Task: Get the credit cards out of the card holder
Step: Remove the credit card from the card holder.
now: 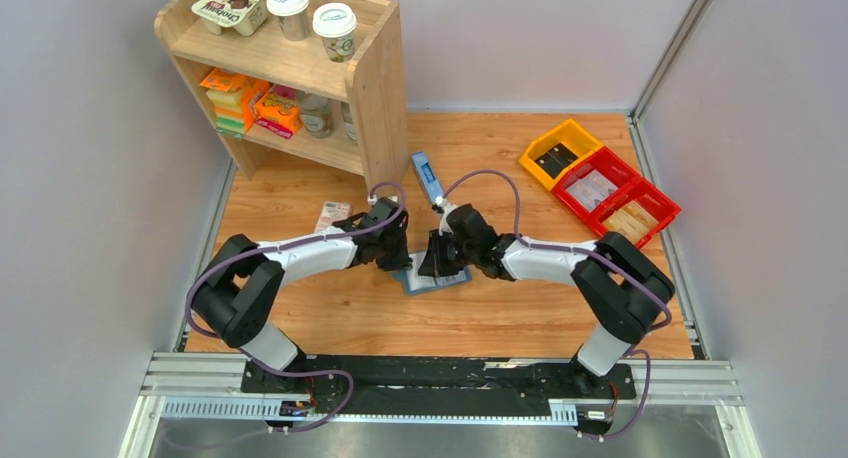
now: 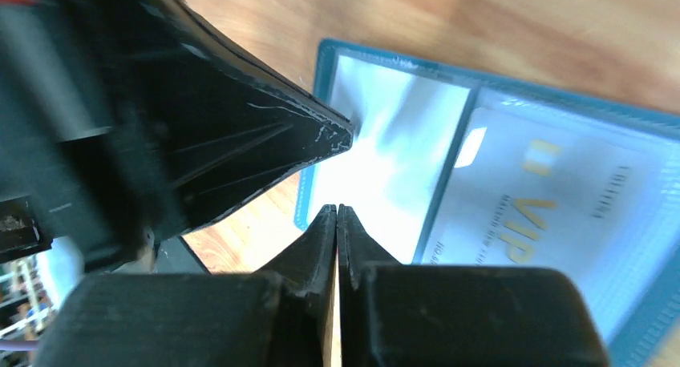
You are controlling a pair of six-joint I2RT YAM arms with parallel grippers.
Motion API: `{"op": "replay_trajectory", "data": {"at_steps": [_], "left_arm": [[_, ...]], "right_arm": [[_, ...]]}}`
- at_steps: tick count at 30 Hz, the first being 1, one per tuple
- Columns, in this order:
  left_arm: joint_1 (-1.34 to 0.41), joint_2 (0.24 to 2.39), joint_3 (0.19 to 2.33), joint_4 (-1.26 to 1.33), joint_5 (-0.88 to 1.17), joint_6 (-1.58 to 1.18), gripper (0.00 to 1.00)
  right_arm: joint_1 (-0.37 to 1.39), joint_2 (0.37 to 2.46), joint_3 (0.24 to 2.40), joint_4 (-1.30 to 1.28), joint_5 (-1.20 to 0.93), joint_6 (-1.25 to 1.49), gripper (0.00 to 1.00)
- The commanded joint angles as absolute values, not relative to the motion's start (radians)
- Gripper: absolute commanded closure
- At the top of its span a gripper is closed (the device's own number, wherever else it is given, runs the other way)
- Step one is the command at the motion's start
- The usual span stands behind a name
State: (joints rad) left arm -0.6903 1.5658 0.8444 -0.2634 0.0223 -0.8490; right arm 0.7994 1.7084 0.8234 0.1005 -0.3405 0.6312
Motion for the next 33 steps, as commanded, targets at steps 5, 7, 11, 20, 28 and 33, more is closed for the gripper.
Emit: {"op": "replay_trajectory", "data": {"at_steps": [5, 7, 11, 20, 28, 33], "left_arm": [[-0.637, 1.582, 0.802, -0.236, 0.023, -0.841, 0.92], [-0.627, 1.588, 0.814, -0.233, 0.017, -0.819, 0.92], [-0.617, 1.623, 0.857, -0.235, 0.026, -0.779, 0.93], [-0.617, 1.606, 0.862, -0.186, 0.1, -0.761, 0.88], [-0.626, 1.482, 0.802, -0.034, 0.147, -0.822, 0.67], [-0.67, 1.434, 0.805, 0.023, 0.15, -0.862, 0.61]], "right_arm": [[0.733, 1.566, 0.821, -0.037, -0.153, 0.522, 0.92], [0.715, 1.566, 0.805, -0.034, -0.155, 0.525, 0.91], [0.701, 1.572, 0.772, -0.032, -0.15, 0.531, 0.91], [0.699, 1.568, 0.677, 0.021, -0.126, 0.577, 0.9], [0.699, 1.525, 0.649, 0.046, -0.115, 0.607, 0.91], [0.698, 1.433, 0.649, 0.048, -0.095, 0.595, 0.9]]}}
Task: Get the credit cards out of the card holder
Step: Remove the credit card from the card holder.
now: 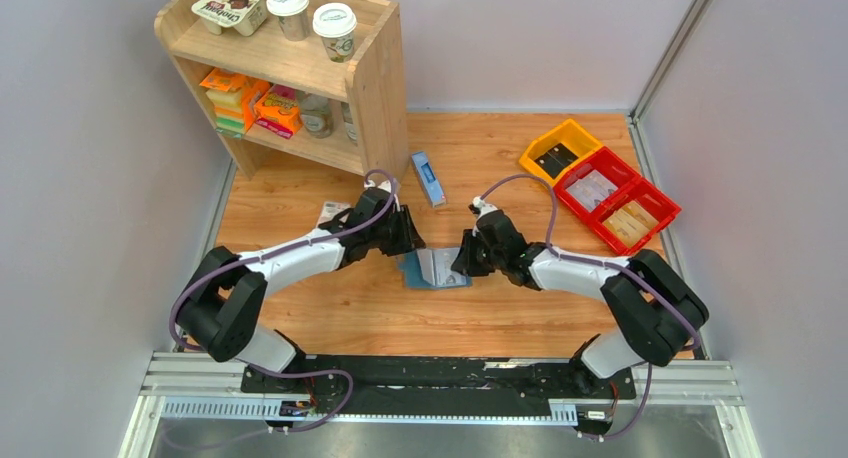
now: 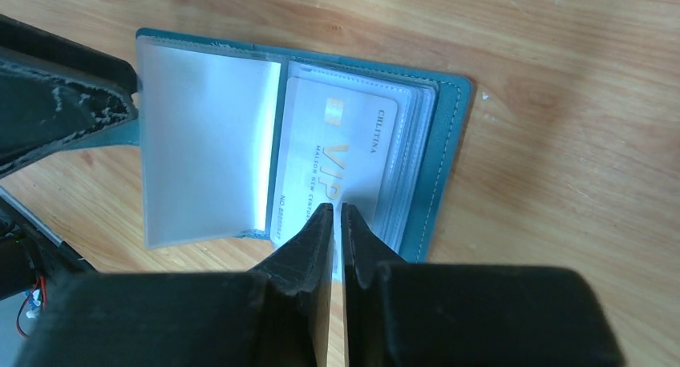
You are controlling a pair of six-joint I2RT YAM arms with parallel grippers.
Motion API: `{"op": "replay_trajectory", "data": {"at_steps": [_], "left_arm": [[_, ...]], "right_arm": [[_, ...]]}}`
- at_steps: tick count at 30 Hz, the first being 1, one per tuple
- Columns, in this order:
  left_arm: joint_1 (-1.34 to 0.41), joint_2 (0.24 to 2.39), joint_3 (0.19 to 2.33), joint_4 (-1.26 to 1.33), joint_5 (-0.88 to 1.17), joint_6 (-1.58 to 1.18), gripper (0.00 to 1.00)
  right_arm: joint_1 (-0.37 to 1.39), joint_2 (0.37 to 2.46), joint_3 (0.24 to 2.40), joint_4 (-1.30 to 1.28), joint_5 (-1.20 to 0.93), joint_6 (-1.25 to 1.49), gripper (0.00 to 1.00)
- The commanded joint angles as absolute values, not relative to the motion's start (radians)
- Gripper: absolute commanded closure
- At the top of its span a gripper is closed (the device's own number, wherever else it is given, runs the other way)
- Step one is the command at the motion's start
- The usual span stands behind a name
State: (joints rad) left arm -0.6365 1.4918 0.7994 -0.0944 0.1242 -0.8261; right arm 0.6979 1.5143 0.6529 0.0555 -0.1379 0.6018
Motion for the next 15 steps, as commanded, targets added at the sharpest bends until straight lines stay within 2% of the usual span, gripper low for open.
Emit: {"op": "replay_trajectory", "data": {"at_steps": [1, 15], "left_arm": [[-0.675, 1.43, 0.814, 0.02, 0.15, -0.868, 0.61], [-0.687, 1.528, 0.893, -0.04, 0.224, -0.893, 0.62]], "right_arm": [[0.699, 1.421, 0.653, 0.04, -0.088, 0.591, 0.89], [0.696, 1.459, 0.687, 0.02, -0.086, 0.554, 0.88]]}}
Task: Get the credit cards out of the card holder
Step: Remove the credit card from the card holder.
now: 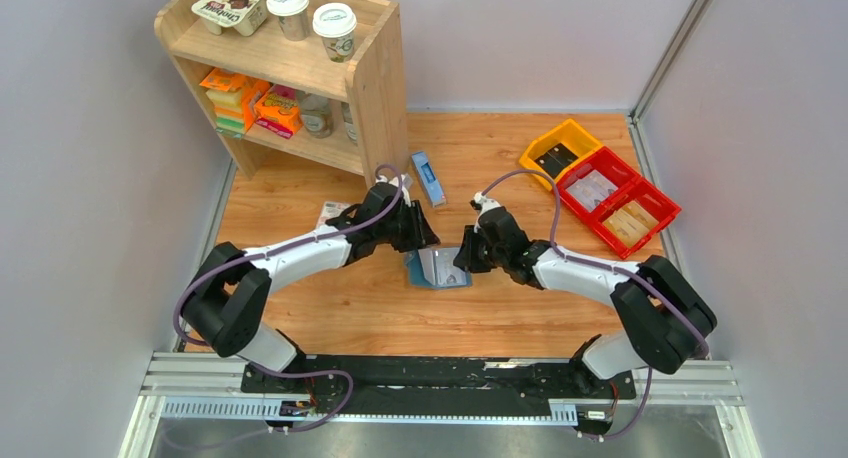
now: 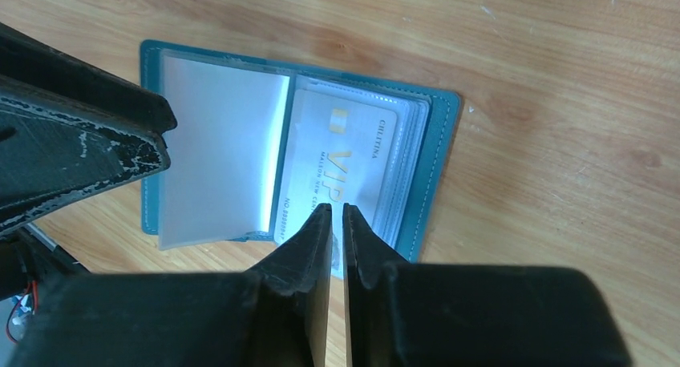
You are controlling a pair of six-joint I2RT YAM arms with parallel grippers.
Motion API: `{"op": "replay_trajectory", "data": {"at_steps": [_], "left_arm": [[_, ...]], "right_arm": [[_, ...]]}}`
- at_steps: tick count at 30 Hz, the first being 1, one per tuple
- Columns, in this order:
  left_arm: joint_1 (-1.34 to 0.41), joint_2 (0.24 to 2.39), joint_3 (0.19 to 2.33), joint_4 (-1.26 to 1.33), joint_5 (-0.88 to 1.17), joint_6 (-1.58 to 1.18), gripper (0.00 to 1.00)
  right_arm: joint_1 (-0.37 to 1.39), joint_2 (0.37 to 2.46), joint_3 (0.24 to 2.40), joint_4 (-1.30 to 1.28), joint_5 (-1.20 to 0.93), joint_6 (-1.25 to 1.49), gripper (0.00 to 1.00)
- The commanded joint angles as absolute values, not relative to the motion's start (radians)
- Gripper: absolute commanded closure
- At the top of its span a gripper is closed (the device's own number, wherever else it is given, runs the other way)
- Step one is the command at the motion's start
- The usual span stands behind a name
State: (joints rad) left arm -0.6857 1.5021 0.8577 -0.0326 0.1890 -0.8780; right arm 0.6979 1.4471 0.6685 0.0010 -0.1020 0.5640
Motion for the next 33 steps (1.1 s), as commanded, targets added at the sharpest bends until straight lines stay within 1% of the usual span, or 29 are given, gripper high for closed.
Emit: {"op": "replay_trajectory", "data": {"at_steps": [1, 7, 13, 17, 27, 33], "left_arm": [[-0.687, 1.545, 0.9, -0.037, 0.245, -0.896, 0.62], [-0.704, 1.634, 0.946, -0.035, 0.311, -0.896, 0.62], [-0.707, 1.637, 0.931, -0.112, 0.249, -0.89, 0.62], [-0.704, 1.634, 0.884, -0.089, 0.222, -0.896, 0.61], [-0.686, 1.647, 0.79, 0.115, 0.271, -0.936, 0.55], [-0.672, 1.647, 0.721, 0.245, 0.291, -1.003, 0.54]], "right_arm": [[0.695, 1.462, 0.683, 0.02, -0.075, 0.558, 0.88], [0.672, 1.483, 0.661, 0.041, -0.084, 0.568, 0.88], [0.667, 1.505, 0.652, 0.06, -0.1, 0.571, 0.88], [0.664, 1.516, 0.644, 0.072, -0.11, 0.574, 0.88], [0.65, 1.522, 0.624, 0.095, -0.144, 0.586, 0.88], [0.65, 1.535, 0.617, 0.107, -0.163, 0.594, 0.88]]}}
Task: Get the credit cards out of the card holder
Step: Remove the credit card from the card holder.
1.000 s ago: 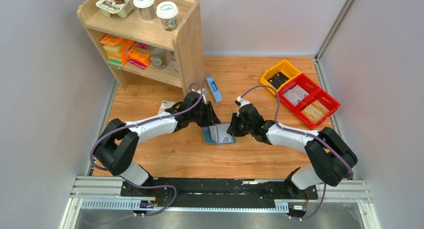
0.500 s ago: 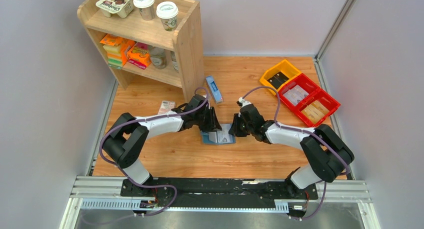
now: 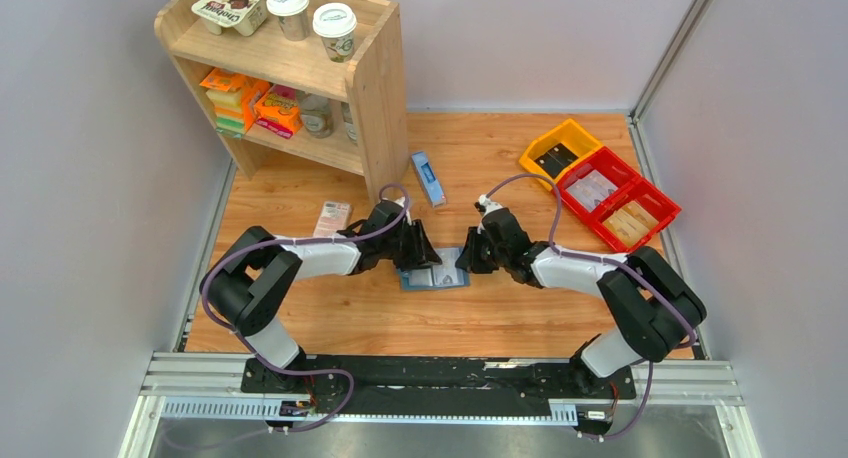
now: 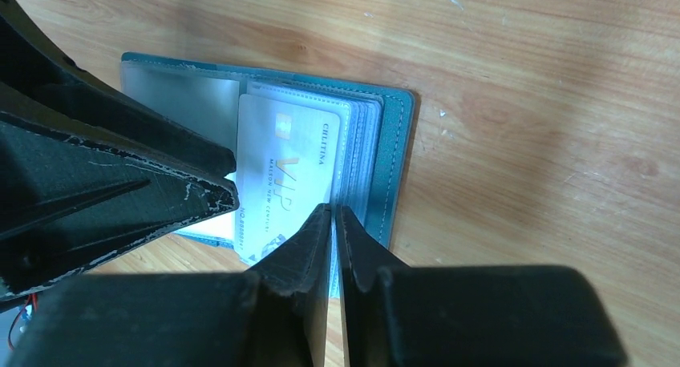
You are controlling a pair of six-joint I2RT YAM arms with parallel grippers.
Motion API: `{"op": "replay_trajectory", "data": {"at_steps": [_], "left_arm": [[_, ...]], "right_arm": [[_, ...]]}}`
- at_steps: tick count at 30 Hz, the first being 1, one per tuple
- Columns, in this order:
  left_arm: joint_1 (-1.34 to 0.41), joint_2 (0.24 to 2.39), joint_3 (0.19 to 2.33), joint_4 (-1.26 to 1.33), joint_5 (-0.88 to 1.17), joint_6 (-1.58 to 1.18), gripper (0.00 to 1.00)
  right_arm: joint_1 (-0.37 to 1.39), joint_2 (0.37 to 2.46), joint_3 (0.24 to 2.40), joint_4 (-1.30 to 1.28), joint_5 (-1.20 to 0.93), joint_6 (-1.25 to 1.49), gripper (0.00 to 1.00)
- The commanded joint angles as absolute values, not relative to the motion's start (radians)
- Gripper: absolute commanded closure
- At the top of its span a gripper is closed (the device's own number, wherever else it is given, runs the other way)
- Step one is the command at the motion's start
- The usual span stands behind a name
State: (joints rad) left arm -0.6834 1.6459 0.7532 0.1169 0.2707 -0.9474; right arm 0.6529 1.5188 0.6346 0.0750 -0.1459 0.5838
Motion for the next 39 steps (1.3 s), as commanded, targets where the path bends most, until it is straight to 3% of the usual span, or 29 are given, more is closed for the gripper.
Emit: {"op": "replay_trajectory", "data": {"at_steps": [1, 10, 22, 25, 32, 39], "left_arm": [[-0.67, 1.649, 0.716, 0.252, 0.291, -1.009, 0.54], [-0.655, 1.67, 0.669, 0.305, 0.298, -1.032, 0.54], [-0.63, 1.635, 0.555, 0.578, 0.344, -1.08, 0.74], [-0.632, 1.655, 0.567, 0.598, 0.365, -1.081, 0.73], [-0.63, 1.661, 0.572, 0.514, 0.345, -1.055, 0.59], [-0.63, 1.667, 0.594, 0.39, 0.304, -0.994, 0.56]], "right_arm": [[0.652, 1.542, 0.614, 0.109, -0.166, 0.595, 0.88], [0.65, 1.555, 0.611, 0.118, -0.172, 0.6, 0.88], [0.65, 1.568, 0.609, 0.118, -0.176, 0.598, 0.88], [0.65, 1.574, 0.612, 0.118, -0.179, 0.598, 0.88], [0.652, 1.585, 0.615, 0.118, -0.187, 0.597, 0.88], [0.65, 1.601, 0.618, 0.123, -0.193, 0.597, 0.88]]}}
